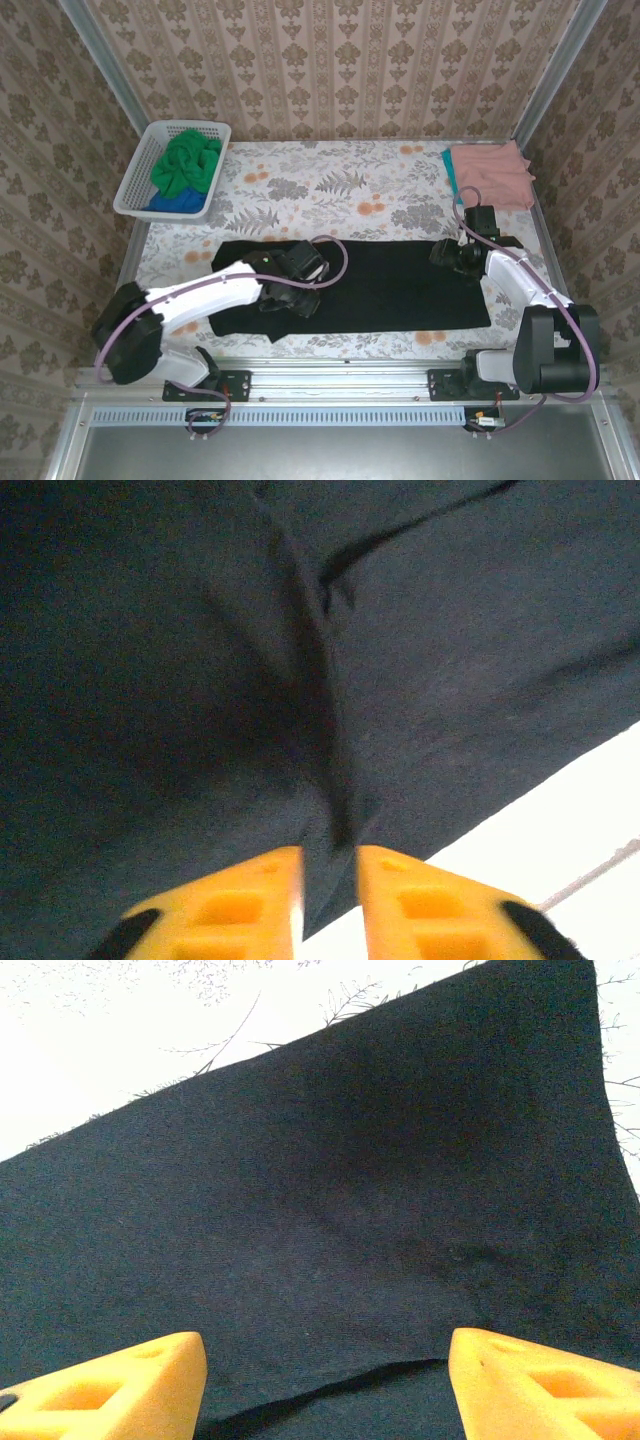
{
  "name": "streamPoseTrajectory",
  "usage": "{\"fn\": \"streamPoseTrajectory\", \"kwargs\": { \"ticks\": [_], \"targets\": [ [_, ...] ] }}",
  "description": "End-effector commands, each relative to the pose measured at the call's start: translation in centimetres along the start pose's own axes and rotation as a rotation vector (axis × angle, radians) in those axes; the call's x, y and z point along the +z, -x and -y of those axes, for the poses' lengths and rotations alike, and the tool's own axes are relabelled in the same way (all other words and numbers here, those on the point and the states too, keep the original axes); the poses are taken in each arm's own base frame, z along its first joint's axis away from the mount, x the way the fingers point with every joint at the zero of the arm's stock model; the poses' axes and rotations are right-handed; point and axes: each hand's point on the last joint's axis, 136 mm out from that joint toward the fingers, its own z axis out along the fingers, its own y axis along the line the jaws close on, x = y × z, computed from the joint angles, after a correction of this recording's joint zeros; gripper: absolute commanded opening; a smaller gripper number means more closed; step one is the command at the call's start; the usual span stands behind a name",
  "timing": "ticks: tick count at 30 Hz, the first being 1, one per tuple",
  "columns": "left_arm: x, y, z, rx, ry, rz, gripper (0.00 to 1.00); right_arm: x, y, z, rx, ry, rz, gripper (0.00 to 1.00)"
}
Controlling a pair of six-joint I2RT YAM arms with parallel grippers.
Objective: Fold and stack the t-shirts
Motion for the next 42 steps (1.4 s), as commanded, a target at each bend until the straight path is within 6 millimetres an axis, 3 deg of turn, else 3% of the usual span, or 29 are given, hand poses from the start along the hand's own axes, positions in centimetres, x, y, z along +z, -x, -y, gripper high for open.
{"fn": "streamPoseTrajectory", "kwargs": {
  "ticks": [1,5,8,11,14,20,23,26,28,31,36,39,42],
  "targets": [
    [1.4,-1.0,0.1,-0.012,0.001,-0.059,0.39,-0.4,-0.6,-0.6,-0.014,0.034,-0.006,0.67],
    [0.2,0.0,-0.3,-0.022,0.007,-0.007,0.45,-0.9,-0.5,-1.4,-0.019,0.056,0.013,0.67],
    [-1.7,0.9,-0.9,-0.043,-0.015,0.073,0.64,-0.7,-0.7,-3.2,-0.05,0.076,0.018,0.67],
    [-3.0,1.8,-3.2,-0.122,-0.012,0.159,0.79,0.4,-1.3,-5.8,-0.125,0.068,-0.001,0.68],
    [-2.1,1.8,-6.8,-0.273,-0.012,0.184,0.82,2.4,-1.9,-7.4,-0.182,0.031,-0.061,0.68],
    [1.1,-1.6,-14.3,-0.543,0.11,0.079,0.83,3.8,-1.1,-3.9,-0.218,-0.235,-0.112,0.7],
    [2.2,-2.6,-16.4,-0.632,0.121,0.037,0.83,4.4,-1.0,-2.2,-0.192,-0.261,-0.151,0.71],
    [2.8,-2.3,-17.6,-0.654,0.137,0.019,0.83,4.6,-1.0,-0.9,-0.169,-0.267,-0.175,0.71],
    [3.2,-1.4,-18.2,-0.66,0.136,0.019,0.8,4.3,-1.0,-0.6,-0.174,-0.26,-0.18,0.7],
    [3.8,0.4,-19.5,-0.659,0.148,0.013,0.79,3.4,-0.9,-1.7,-0.193,-0.198,-0.158,0.71],
    [5.7,5.0,-22.1,-0.648,0.139,0.001,0.78,2.2,-0.2,-3.6,-0.194,-0.12,-0.089,0.72],
    [6.8,8.4,-24.0,-0.629,0.132,0.004,0.77,3.4,-1.0,-4.8,-0.192,-0.073,-0.134,0.72],
    [6.5,12.4,-26.5,-0.635,0.117,0.039,0.76,4.5,-2.3,-4.2,-0.214,-0.138,-0.193,0.71]
  ]
}}
